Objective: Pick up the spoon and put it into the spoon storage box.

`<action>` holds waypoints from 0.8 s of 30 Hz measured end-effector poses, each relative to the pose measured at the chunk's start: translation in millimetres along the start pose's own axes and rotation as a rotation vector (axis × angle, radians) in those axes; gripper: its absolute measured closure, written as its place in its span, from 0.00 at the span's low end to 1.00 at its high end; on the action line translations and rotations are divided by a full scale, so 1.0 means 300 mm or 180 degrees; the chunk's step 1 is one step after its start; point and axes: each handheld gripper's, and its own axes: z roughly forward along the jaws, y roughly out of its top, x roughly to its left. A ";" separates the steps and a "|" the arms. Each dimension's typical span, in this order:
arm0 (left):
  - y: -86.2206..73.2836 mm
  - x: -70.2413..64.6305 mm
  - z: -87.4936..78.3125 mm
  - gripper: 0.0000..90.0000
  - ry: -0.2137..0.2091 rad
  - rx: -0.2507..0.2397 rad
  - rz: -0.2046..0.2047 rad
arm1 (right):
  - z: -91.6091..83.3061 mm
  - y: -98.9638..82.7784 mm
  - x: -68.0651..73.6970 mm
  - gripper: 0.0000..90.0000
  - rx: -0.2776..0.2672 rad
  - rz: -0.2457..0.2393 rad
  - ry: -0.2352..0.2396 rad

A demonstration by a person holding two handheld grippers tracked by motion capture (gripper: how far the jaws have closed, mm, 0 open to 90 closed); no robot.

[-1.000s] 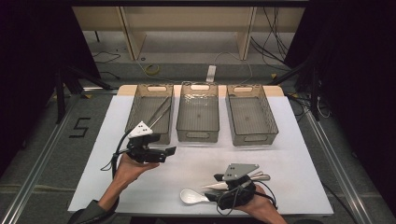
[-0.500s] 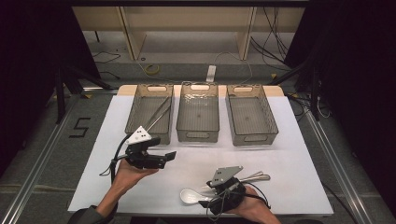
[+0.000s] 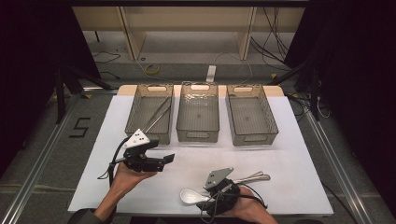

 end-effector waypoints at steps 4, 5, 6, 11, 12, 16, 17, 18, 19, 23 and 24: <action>-0.004 -0.006 -0.005 0.17 0.0020 -0.0013 0.0034 | 0.012 0.004 0.000 0.42 0.0142 -0.0039 -0.0018; -0.004 -0.006 -0.006 0.17 0.0022 -0.0002 0.0047 | 0.016 0.005 0.002 0.43 0.0161 -0.0036 -0.0023; -0.005 -0.007 -0.004 0.17 0.0024 -0.0008 0.0039 | 0.019 0.006 0.001 0.43 0.0182 -0.0069 -0.0018; -0.007 -0.014 -0.002 0.17 0.0043 0.0007 0.0100 | 0.039 0.011 0.009 0.46 0.0297 -0.0121 -0.0060; -0.007 -0.015 -0.002 0.17 0.0040 0.0002 0.0105 | 0.043 0.011 0.011 0.47 0.0307 -0.0126 -0.0080; -0.008 -0.012 -0.002 0.17 0.0043 0.0006 0.0102 | 0.055 0.015 0.014 0.50 0.0392 -0.0143 -0.0114; -0.007 -0.011 -0.003 0.17 0.0041 0.0009 0.0103 | 0.057 0.016 0.013 0.51 0.0395 -0.0137 -0.0137; -0.007 -0.011 -0.002 0.17 0.0038 0.0011 0.0107 | 0.056 0.018 0.011 0.53 0.0405 -0.0124 -0.0135; -0.007 -0.012 -0.002 0.17 0.0040 0.0012 0.0111 | 0.056 0.019 0.009 0.54 0.0416 -0.0116 -0.0145; -0.008 -0.013 0.000 0.17 0.0038 0.0025 0.0120 | 0.062 0.024 0.011 0.58 0.0472 -0.0127 -0.0203; -0.008 -0.013 0.000 0.17 0.0040 0.0031 0.0131 | 0.065 0.025 0.012 0.59 0.0492 -0.0161 -0.0216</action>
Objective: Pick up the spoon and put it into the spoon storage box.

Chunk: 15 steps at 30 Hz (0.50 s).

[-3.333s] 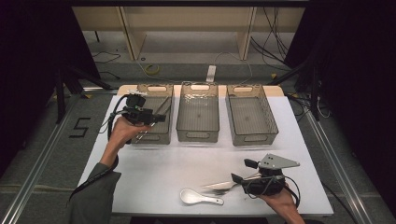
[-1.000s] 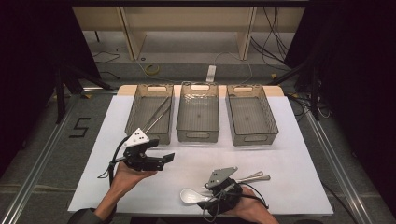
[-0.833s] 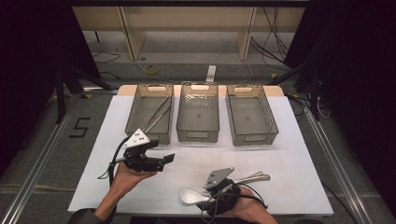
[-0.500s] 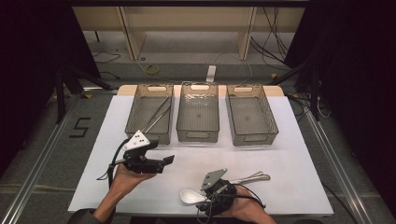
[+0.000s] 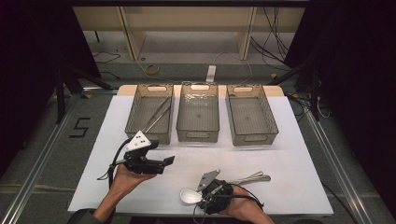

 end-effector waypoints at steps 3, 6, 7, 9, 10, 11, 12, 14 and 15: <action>0.000 -0.001 0.000 0.17 0.0004 -0.0001 0.0006 | 0.001 0.005 0.002 0.62 0.0026 -0.0022 -0.0004; 0.000 -0.001 0.001 0.17 0.0006 0.0000 0.0007 | 0.001 0.009 0.003 0.65 0.0043 -0.0022 0.0000; 0.000 -0.001 0.001 0.17 0.0009 0.0004 0.0012 | 0.001 0.011 0.002 0.66 0.0053 -0.0034 0.0014; 0.000 -0.002 0.001 0.17 0.0014 0.0009 0.0022 | 0.000 0.014 0.000 0.67 0.0096 -0.0053 0.0023; 0.000 -0.002 0.001 0.17 0.0015 0.0007 0.0019 | 0.001 0.016 0.000 0.68 0.0090 -0.0037 0.0034; 0.000 -0.002 0.002 0.17 0.0012 0.0004 0.0010 | 0.002 0.018 0.000 0.70 0.0088 -0.0039 0.0026; 0.000 -0.002 0.002 0.17 0.0014 0.0007 0.0015 | 0.002 0.020 0.000 0.71 0.0099 -0.0031 0.0026; -0.001 -0.003 0.002 0.17 0.0015 0.0012 0.0016 | 0.002 0.023 -0.001 0.74 0.0121 -0.0039 0.0040; 0.000 -0.002 0.003 0.17 0.0017 0.0010 0.0019 | 0.002 0.025 -0.001 0.74 0.0122 -0.0031 0.0048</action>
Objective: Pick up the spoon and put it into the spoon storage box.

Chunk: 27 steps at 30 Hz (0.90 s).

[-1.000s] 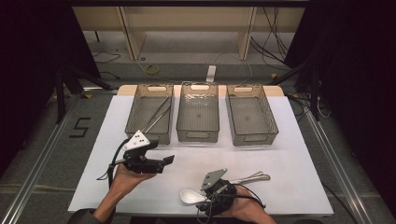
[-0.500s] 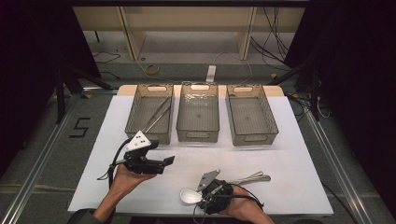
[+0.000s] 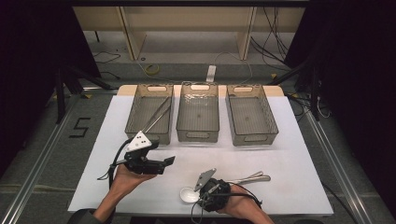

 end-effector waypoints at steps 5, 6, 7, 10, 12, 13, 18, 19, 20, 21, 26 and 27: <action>0.000 0.000 0.000 0.17 0.0006 0.0006 0.0004 | 0.000 0.003 0.000 0.82 0.0009 -0.0050 0.0024; 0.000 0.001 -0.001 0.17 0.0007 0.0005 -0.0002 | -0.002 0.004 0.001 0.83 0.0030 -0.0047 0.0042; 0.000 0.000 -0.001 0.17 0.0007 0.0001 -0.0002 | -0.003 0.005 0.004 0.85 0.0016 -0.0023 0.0063; 0.000 0.001 -0.001 0.17 0.0013 0.0007 0.0003 | -0.006 0.008 0.009 0.91 -0.0008 -0.0018 0.0123; 0.000 0.002 -0.001 0.17 0.0011 0.0005 -0.0001 | -0.005 0.010 0.015 0.94 -0.0023 -0.0027 0.0134; 0.000 0.001 -0.002 0.17 0.0011 0.0005 0.0000 | -0.004 0.011 0.018 0.94 -0.0016 -0.0059 0.0111; 0.001 0.004 -0.004 0.17 -0.0002 -0.0016 -0.0033 | -0.006 0.012 0.018 0.95 -0.0018 -0.0060 0.0103; 0.001 0.005 -0.005 0.17 0.0002 -0.0018 -0.0033 | -0.006 0.012 0.017 0.95 -0.0028 -0.0072 0.0098; 0.002 0.006 -0.006 0.17 0.0006 -0.0026 -0.0031 | -0.009 0.012 0.013 0.95 -0.0052 -0.0078 0.0110; 0.002 0.006 -0.006 0.17 0.0006 -0.0042 -0.0049 | -0.015 0.012 0.010 0.95 -0.0060 -0.0040 0.0128; 0.003 0.010 -0.011 0.17 0.0018 -0.0097 -0.0071 | -0.052 0.014 -0.012 0.95 -0.0261 -0.0004 0.0146; 0.003 0.010 -0.012 0.17 0.0023 -0.0111 -0.0079 | -0.058 0.015 -0.014 0.95 -0.0307 0.0011 0.0138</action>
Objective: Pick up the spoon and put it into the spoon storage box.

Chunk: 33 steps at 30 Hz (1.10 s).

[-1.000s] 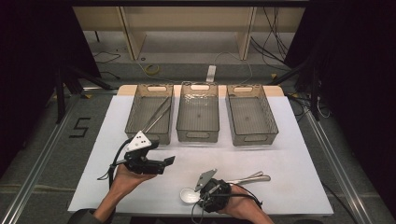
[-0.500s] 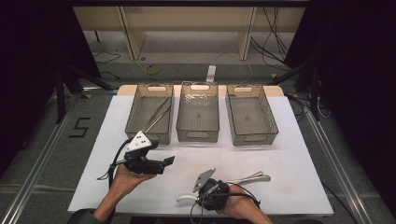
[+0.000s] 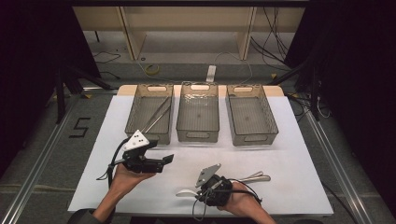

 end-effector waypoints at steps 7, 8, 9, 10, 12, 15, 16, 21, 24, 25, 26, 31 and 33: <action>0.001 0.006 -0.008 0.17 -0.0002 -0.0071 -0.0045 | -0.057 0.021 -0.035 0.95 -0.0180 0.0055 -0.0061; 0.002 0.007 -0.009 0.17 -0.0003 -0.0069 -0.0045 | -0.066 0.026 -0.043 0.95 -0.0202 0.0079 -0.0080; 0.002 0.007 -0.009 0.17 -0.0007 -0.0083 -0.0057 | -0.075 0.031 -0.052 0.95 -0.0219 0.0080 -0.0095; 0.001 0.007 -0.010 0.17 -0.0008 -0.0090 -0.0062 | -0.082 0.036 -0.061 0.95 -0.0234 0.0095 -0.0126; 0.001 0.008 -0.012 0.17 -0.0002 -0.0096 -0.0062 | -0.092 0.046 -0.082 0.95 -0.0271 0.0120 -0.0167; 0.001 0.010 -0.013 0.17 -0.0005 -0.0102 -0.0067 | -0.102 0.060 -0.115 0.95 -0.0305 0.0141 -0.0230; 0.001 0.010 -0.014 0.17 0.0000 -0.0103 -0.0069 | -0.104 0.064 -0.126 0.95 -0.0328 0.0149 -0.0247; 0.001 0.010 -0.014 0.17 0.0015 -0.0118 -0.0073 | -0.113 0.087 -0.178 0.95 -0.0370 0.0217 -0.0355; 0.001 0.009 -0.014 0.17 0.0000 -0.0112 -0.0071 | -0.116 0.102 -0.213 0.95 -0.0411 0.0278 -0.0369; 0.001 0.008 -0.014 0.17 0.0003 -0.0115 -0.0068 | -0.119 0.107 -0.226 0.95 -0.0424 0.0301 -0.0377; 0.001 0.008 -0.015 0.17 0.0004 -0.0123 -0.0068 | -0.121 0.113 -0.238 0.95 -0.0431 0.0338 -0.0402; 0.001 0.011 -0.017 0.17 0.0013 -0.0149 -0.0077 | -0.136 0.139 -0.300 0.95 -0.0473 0.0430 -0.0501; 0.002 0.010 -0.017 0.17 0.0014 -0.0156 -0.0077 | -0.145 0.155 -0.321 0.95 -0.0498 0.0461 -0.0549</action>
